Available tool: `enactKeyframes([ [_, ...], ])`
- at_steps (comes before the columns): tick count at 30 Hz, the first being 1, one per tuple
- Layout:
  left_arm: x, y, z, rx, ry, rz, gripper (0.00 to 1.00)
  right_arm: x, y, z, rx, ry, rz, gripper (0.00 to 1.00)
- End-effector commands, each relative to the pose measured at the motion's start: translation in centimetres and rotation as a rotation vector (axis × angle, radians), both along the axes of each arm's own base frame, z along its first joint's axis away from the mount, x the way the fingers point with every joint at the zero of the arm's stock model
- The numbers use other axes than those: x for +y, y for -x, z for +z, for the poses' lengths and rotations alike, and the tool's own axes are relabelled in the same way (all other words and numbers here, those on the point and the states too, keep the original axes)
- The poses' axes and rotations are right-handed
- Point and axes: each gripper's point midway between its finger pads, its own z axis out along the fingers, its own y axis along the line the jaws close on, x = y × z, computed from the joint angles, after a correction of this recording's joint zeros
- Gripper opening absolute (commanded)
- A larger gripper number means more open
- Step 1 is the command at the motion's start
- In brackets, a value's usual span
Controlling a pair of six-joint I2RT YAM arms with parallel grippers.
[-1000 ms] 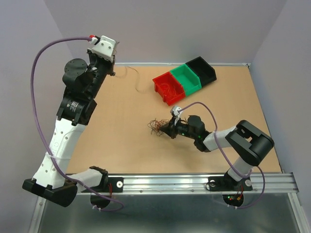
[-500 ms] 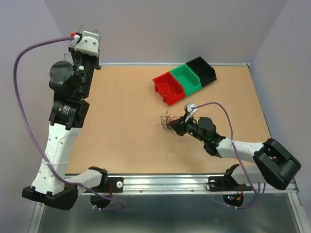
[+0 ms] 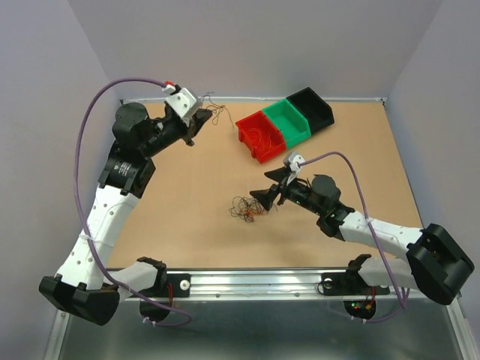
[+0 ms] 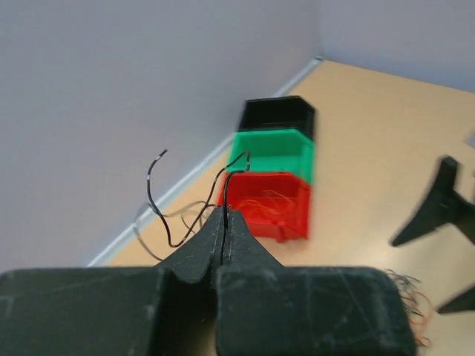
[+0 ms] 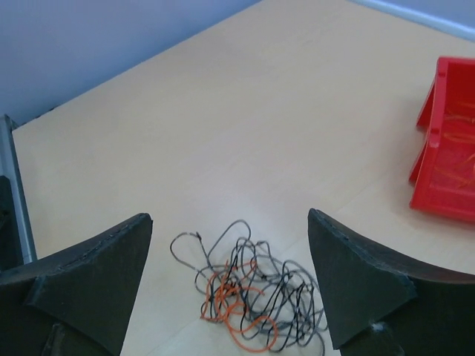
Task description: Untangle the cables
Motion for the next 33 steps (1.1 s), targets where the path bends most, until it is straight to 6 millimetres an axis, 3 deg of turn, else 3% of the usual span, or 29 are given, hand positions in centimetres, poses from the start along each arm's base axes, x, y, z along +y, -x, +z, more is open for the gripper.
enactKeyframes([
  [1,-4.8,4.0,-1.2,0.037,0.019,-0.311,0.0,1.9,-2.0,7.2,-0.182,-0.084,0.018,0.91],
  [4,-6.8,5.5,-3.0,0.046,-0.015,-0.396,0.0,3.0,-3.7,7.6,-0.181,-0.085,-0.005,0.92],
  [5,-7.4,5.8,-3.5,0.037,-0.03,-0.414,0.0,3.3,-4.4,9.0,-0.201,-0.104,-0.016,0.92],
  [8,-8.9,6.7,-5.2,0.058,-0.051,-0.452,0.0,5.1,-6.8,8.4,-0.179,-0.099,-0.03,0.93],
  [11,-9.7,7.2,-5.9,0.077,-0.054,-0.479,0.0,6.8,-7.6,8.2,-0.17,-0.115,0.011,0.93],
  [12,-9.9,7.4,-6.0,0.087,-0.051,-0.494,0.0,7.4,-7.9,8.8,-0.176,-0.129,0.022,0.9],
  [14,-9.9,7.5,-6.2,0.091,-0.051,-0.499,0.0,8.6,-8.3,7.5,-0.147,-0.126,0.055,0.75],
  [15,-9.8,7.6,-6.2,0.092,-0.051,-0.496,0.0,8.8,-8.4,7.3,-0.143,-0.127,0.063,0.57],
  [18,-9.4,7.2,-6.4,0.09,-0.043,-0.45,0.0,9.2,-8.1,6.5,-0.121,-0.13,0.09,0.26],
  [21,-8.5,6.0,-6.1,0.065,-0.021,-0.36,0.0,8.5,-7.4,7.0,-0.119,-0.148,0.087,0.27],
  [25,-8.5,5.8,-6.5,0.064,-0.018,-0.352,0.0,7.3,-6.7,6.9,-0.112,-0.151,0.057,0.3],
  [26,-8.7,5.7,-6.9,0.074,-0.022,-0.356,0.0,7.2,-6.6,6.7,-0.108,-0.15,0.055,0.28],
  [28,-8.9,5.4,-7.4,0.085,-0.031,-0.359,0.0,6.5,-6.8,6.7,-0.1,-0.155,0.015,0.03],
  [33,-9.3,4.7,-8.9,0.108,-0.049,-0.361,0.0,4.9,-7.9,6.9,-0.085,-0.172,-0.051,0.01],
])
